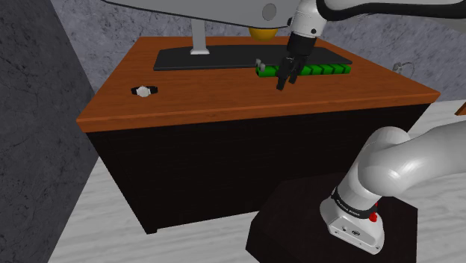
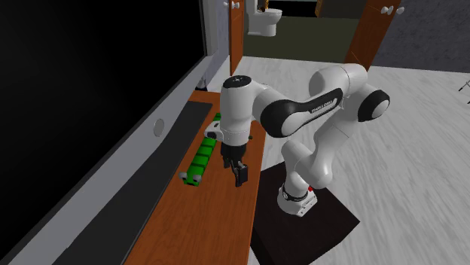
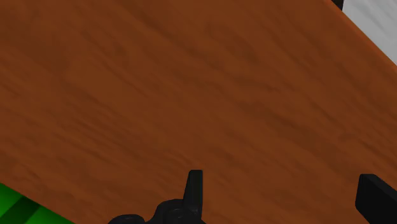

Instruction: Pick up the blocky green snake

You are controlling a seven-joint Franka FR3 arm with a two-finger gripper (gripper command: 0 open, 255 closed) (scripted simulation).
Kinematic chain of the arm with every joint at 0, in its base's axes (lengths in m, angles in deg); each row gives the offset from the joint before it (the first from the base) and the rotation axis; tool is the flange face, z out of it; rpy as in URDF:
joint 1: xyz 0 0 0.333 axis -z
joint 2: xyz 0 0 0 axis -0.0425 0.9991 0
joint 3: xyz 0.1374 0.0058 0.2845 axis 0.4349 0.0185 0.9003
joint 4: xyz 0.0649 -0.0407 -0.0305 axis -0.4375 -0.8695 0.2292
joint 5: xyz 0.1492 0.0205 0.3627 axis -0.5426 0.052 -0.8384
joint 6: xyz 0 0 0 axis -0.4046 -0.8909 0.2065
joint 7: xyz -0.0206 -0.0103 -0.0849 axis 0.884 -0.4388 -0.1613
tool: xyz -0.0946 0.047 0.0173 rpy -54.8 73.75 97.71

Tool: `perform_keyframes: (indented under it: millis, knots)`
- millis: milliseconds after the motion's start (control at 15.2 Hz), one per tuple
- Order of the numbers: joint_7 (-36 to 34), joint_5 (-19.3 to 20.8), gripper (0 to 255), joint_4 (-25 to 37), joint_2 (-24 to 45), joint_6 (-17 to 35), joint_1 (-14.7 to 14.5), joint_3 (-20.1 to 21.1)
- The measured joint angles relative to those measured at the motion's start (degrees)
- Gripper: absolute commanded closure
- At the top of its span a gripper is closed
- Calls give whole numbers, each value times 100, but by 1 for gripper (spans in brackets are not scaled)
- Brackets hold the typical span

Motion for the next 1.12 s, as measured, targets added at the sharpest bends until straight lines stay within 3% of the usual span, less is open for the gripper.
perform_keyframes:
  millis: [264, 660, 1122]
  knots:
    - [714, 293, 0, 54, -71, -138, -59, -285]
    - [2872, 1132, 0, 425, -12, -360, -282, -1134]
    - [5409, 1839, 0, 1405, 619, -366, -745, -2120]
